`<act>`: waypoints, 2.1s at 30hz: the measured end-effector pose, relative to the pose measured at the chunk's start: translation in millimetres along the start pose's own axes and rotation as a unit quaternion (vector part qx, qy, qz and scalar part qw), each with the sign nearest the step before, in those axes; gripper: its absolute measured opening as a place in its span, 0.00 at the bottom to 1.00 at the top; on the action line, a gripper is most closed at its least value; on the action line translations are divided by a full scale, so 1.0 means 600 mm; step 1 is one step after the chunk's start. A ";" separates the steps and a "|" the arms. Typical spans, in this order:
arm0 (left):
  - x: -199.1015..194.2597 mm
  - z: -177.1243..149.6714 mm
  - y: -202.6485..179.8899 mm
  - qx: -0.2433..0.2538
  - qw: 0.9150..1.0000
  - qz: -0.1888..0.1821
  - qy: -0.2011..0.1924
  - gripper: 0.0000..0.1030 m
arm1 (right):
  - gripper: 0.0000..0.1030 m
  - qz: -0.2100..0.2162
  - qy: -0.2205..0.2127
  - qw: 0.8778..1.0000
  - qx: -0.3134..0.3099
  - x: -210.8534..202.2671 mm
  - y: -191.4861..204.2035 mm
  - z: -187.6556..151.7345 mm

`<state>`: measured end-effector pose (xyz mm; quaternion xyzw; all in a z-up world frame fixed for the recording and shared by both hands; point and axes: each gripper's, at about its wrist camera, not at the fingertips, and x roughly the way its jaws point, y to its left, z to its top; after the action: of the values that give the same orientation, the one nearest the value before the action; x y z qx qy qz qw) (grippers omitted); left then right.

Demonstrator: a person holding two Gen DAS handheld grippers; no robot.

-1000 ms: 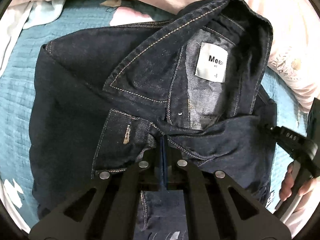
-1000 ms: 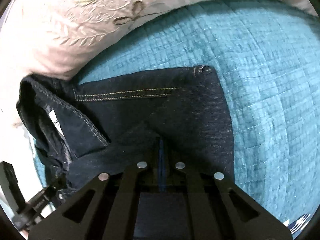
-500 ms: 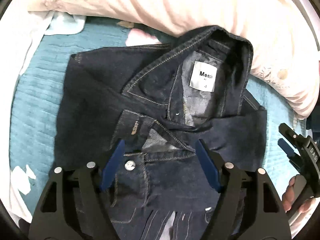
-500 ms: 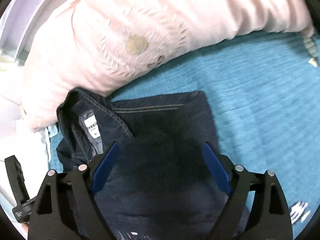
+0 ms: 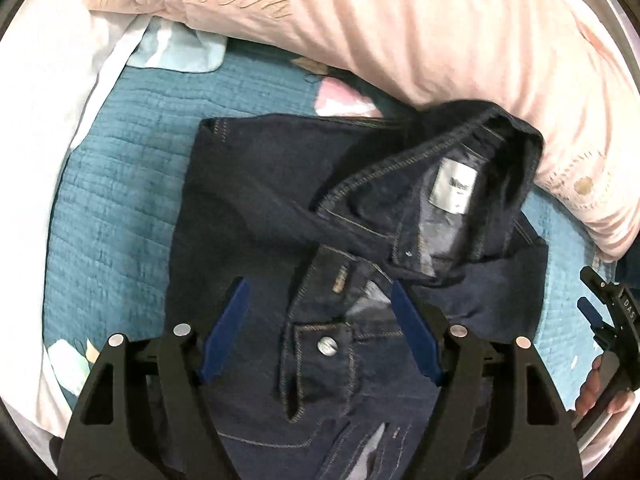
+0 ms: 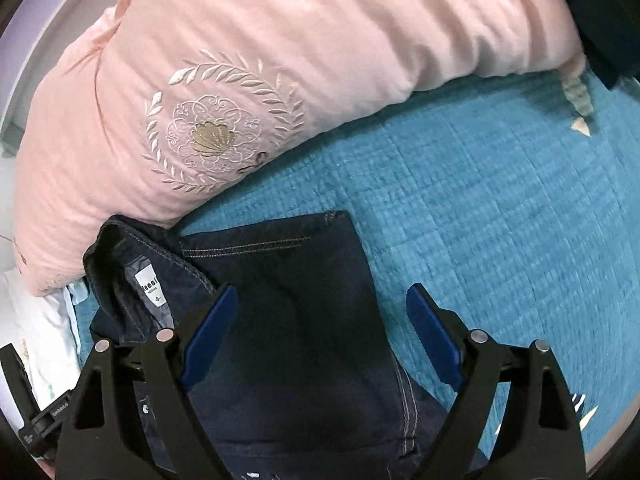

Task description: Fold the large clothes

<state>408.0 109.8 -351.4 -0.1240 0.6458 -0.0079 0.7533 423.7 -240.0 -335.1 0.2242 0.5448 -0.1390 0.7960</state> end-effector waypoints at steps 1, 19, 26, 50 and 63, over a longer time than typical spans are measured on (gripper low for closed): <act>0.003 0.008 0.003 0.000 1.000 0.003 0.000 0.72 | 0.81 0.001 0.003 1.000 -0.002 0.006 0.003 0.005; 0.125 0.183 0.128 -0.081 0.994 -0.020 0.066 0.71 | 0.48 -0.012 0.114 0.991 -0.068 0.169 0.016 0.081; 0.139 0.199 0.126 -0.069 0.995 -0.010 0.072 0.53 | 0.34 -0.061 0.119 0.987 -0.093 0.173 0.030 0.077; 0.034 0.149 0.145 -0.065 0.995 -0.048 0.054 0.12 | 0.14 -0.058 0.093 0.991 -0.074 0.066 0.028 0.050; -0.129 0.038 0.130 -0.032 0.997 -0.065 0.034 0.10 | 0.12 -0.029 0.034 0.995 -0.089 -0.112 0.022 -0.005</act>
<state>405.7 202.5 -288.3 -0.1897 0.6618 -0.0403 0.7242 402.7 -228.5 -270.9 0.1408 0.5880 -0.1051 0.7895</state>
